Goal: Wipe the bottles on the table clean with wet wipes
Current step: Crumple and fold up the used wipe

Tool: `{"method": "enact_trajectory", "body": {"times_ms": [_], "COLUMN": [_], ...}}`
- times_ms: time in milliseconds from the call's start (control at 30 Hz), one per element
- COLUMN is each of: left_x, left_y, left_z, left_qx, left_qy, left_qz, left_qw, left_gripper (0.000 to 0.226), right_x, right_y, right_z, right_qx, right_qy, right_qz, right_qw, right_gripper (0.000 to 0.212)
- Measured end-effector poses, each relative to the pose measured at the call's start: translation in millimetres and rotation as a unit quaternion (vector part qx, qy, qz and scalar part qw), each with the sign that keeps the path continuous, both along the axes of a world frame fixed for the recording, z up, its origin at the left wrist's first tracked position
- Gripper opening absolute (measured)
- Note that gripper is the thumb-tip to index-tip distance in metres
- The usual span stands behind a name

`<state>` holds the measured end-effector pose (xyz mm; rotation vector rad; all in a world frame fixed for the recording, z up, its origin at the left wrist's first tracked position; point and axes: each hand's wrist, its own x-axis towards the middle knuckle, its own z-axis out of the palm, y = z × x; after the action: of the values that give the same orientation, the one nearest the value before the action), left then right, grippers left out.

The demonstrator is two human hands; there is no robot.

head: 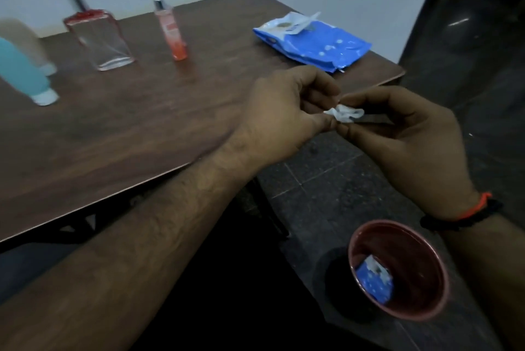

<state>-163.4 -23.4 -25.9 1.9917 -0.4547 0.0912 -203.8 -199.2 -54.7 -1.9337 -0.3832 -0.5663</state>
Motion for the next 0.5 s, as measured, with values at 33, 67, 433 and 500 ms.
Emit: {"method": "enact_trajectory", "body": {"times_ms": [33,67,433,500], "left_x": [-1,-2,-2,-1], "left_y": [-14,-27,-137,-153], "left_z": [-5,-11,-109,-132], "left_qx": [0.01,0.02,0.106,0.115], "left_qy": [-0.005,-0.01,0.012,0.024], "left_qz": [-0.015,-0.026,-0.115,-0.122], "left_qw": [1.0,0.999,0.988,0.986], "left_gripper": [0.032,0.03,0.023,0.022], "right_x": [-5,-9,-43,-47], "right_y": [-12,-24,-112,-124], "right_z": [-7,-15,-121,-143], "right_qx": [-0.003,-0.006,0.011,-0.001], "right_qy": [0.002,0.004,0.076,0.085], "right_qz": [-0.013,-0.025,-0.122,-0.147], "right_qw": [1.0,1.0,0.99,0.985], "right_gripper": [0.029,0.028,0.022,0.021]}}
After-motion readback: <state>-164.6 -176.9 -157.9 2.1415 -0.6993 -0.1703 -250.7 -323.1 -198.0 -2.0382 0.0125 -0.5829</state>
